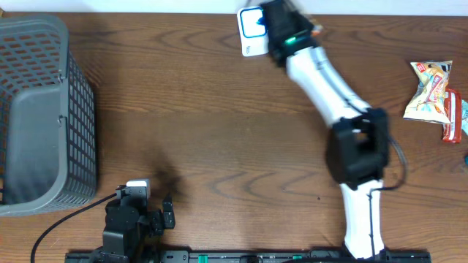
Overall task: Scan the item barcode
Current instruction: 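Carry the Kleenex pack to the right edge and release it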
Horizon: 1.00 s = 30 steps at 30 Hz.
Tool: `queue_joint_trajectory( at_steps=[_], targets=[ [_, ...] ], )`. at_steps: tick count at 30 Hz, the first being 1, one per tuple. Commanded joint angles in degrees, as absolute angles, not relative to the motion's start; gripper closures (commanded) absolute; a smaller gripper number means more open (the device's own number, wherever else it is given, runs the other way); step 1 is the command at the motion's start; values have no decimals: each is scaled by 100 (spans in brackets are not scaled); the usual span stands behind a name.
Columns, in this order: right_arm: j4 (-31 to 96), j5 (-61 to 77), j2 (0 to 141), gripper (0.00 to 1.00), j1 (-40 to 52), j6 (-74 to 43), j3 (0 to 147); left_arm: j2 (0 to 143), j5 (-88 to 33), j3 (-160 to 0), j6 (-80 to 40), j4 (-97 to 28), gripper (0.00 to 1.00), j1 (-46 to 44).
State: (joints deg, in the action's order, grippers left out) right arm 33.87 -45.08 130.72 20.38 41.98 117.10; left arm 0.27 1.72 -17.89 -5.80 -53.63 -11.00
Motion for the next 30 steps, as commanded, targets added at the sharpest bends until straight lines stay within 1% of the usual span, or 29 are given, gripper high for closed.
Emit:
queue_joint_trajectory(
  at_steps=[1,4,6,10,15,21,22,23,26,27,28,29,30],
  targets=[
    [3953,-3885,12803,99,1315,2915,11795,21,220,-1796,-587,-5398,0,-1118],
    [4451,-3146,12860,99,768,2534,11692,23,220,-1796,-587,-5398,0,-1118],
    [4521,-2823,12873,98,395,2416,11502,23,220,-1796,-587,-5398,0,-1118],
    [4403,-2617,12892,96,-342,2097,11021,23,220,-1796,-587,-5398,0,-1118],
    [4088,-2589,12895,93,-1035,1811,10420,23,220,-1796,-587,-5398,0,-1118],
    [4082,-1726,12895,90,-1540,1267,10328,23,220,-1796,-587,-5398,0,-1118],
    [4069,-1723,12895,85,-1586,1201,10328,21,220,-1796,-587,-5398,0,-1118],
    [4071,-1758,12895,76,-1614,1201,10328,23,220,-1796,-589,-5398,0,-1118],
    [4077,-2095,12820,35,-1634,1153,10346,23,220,-1796,-587,-5398,0,-1118],
    [4073,-2137,12742,25,-1612,1068,10346,23,220,-1796,-589,-5398,0,-1118],
    [4075,-2128,12639,10,-1590,1002,10346,23,220,-1796,-587,-5398,0,-1118],
    [4075,-2110,12508,1,-1559,893,10346,23,220,-1796,-589,-5398,0,-1118],
    [4073,-2051,12355,1,-1529,814,10346,23,220,-1796,-587,-5398,0,-1118]
  ],
)
